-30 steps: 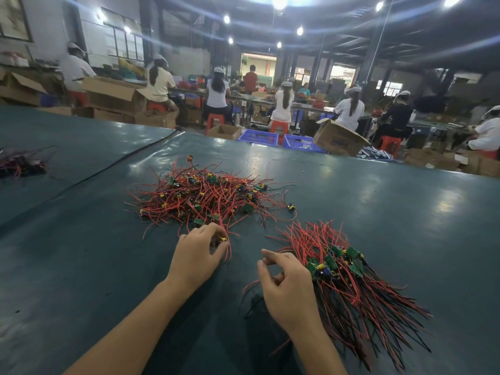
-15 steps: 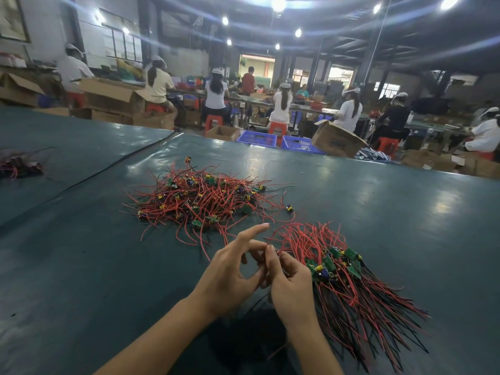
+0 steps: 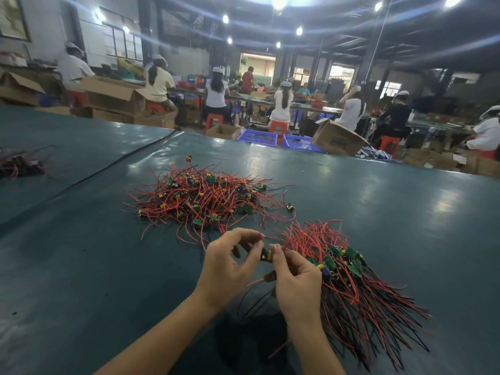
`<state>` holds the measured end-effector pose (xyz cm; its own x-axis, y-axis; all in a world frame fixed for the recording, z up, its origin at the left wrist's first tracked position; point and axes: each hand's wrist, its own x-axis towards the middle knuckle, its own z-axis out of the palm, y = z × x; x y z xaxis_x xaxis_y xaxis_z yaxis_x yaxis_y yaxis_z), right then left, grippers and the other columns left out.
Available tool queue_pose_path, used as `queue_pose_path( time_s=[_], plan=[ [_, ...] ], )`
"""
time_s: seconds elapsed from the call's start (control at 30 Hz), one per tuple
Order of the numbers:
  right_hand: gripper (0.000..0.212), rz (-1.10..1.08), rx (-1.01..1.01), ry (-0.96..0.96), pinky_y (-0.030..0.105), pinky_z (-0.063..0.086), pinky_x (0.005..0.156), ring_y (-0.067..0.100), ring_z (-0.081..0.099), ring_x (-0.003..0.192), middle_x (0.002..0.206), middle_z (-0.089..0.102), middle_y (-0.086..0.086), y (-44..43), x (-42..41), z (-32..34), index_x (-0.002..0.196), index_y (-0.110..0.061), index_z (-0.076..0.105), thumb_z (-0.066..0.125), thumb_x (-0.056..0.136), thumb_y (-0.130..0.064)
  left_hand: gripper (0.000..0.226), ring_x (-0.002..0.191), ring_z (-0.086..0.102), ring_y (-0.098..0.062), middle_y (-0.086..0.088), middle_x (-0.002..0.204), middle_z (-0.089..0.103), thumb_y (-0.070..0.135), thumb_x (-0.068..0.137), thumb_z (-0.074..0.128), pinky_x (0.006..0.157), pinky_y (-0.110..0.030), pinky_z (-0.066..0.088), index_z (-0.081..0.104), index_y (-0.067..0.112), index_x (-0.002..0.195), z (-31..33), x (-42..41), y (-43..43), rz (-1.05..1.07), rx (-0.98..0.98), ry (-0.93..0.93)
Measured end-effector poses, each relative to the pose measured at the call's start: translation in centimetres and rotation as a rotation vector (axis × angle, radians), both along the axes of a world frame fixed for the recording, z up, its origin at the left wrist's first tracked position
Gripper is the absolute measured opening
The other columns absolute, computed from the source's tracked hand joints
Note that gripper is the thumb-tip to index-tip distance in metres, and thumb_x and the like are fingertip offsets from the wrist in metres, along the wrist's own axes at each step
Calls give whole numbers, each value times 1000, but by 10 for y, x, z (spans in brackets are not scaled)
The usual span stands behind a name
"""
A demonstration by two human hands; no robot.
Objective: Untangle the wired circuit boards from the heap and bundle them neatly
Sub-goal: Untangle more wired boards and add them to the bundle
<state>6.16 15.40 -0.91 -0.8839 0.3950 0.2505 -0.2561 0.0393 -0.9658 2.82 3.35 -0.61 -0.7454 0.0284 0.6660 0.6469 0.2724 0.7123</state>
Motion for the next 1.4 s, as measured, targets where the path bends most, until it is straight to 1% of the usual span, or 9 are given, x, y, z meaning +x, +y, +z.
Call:
queue_pose_path(
  time_s=[0.2, 0.37, 0.47, 0.7, 0.83, 1.0, 1.2, 1.3, 1.4],
  plan=[
    [26, -98, -206, -56, 17, 43, 44, 8, 57, 49, 54, 61, -1, 4, -4, 1, 67, -18, 74, 67, 91, -25, 15, 56, 53, -12, 0, 64, 60, 16, 88, 67, 54, -25, 45, 61, 8, 77, 8, -3, 0, -35, 270, -362],
    [20, -48, -165, 7, 17, 47, 50, 6, 58, 54, 62, 68, -1, -1, -2, 3, 74, -27, 78, 67, 90, -27, 52, 47, 55, -15, -4, 61, 64, 59, 75, 55, 44, -17, 39, 60, 7, 72, 9, 0, 3, -295, 83, -702],
    [20, 34, -118, 37, 25, 56, 60, 16, 68, 65, 74, 74, 6, -6, -2, 2, 77, -29, 80, 66, 90, -23, 42, 43, 52, -15, -4, 62, 63, 53, 76, 56, 41, -23, 36, 65, 13, 87, 9, 2, 9, -344, 198, -685],
    [18, 2, -245, -92, 38, 57, 77, 26, 70, 81, 76, 75, 7, -2, -6, -1, 76, -24, 80, 69, 89, -27, 26, 45, 56, -12, -8, 58, 67, 28, 88, 61, 48, -20, 46, 73, 11, 73, 13, 6, 10, -377, 257, -630],
    [15, -103, -443, -166, 21, 36, 42, 4, 39, 42, 51, 54, -9, 16, -10, 8, 74, -19, 80, 72, 83, -29, 31, 45, 57, -12, -7, 58, 67, 26, 92, 59, 48, -19, 46, 66, 7, 68, 19, 5, 4, -387, 228, -645],
    [21, -205, -656, -37, 15, 24, 32, 2, 26, 39, 56, 52, -10, 45, -8, 18, 76, -14, 74, 63, 94, -18, 33, 46, 57, -12, -8, 59, 67, 28, 90, 60, 49, -20, 46, 66, 13, 62, 25, 4, -3, -393, 233, -654],
    [31, -103, -413, -118, 17, 31, 38, 3, 34, 40, 50, 50, -9, 18, -7, 8, 67, -15, 68, 70, 83, -42, 32, 49, 59, -15, -12, 63, 69, 40, 78, 64, 51, -21, 48, 68, 11, 65, 23, 3, -3, -390, 298, -663],
    [23, 30, -227, -87, 22, 52, 56, 8, 60, 58, 60, 68, -3, -6, -5, 3, 69, -25, 78, 67, 89, -31, 29, 51, 60, -14, -8, 61, 69, 39, 79, 66, 52, -20, 48, 71, 13, 66, 22, 4, -3, -407, 234, -645],
    [25, -27, -222, -56, 20, 49, 53, 7, 58, 55, 62, 68, -7, -6, -5, 4, 74, -29, 80, 64, 92, -27, 29, 50, 60, -13, -8, 62, 69, 39, 78, 68, 51, -19, 48, 71, 13, 67, 23, 5, -2, -428, 201, -655]
  ],
)
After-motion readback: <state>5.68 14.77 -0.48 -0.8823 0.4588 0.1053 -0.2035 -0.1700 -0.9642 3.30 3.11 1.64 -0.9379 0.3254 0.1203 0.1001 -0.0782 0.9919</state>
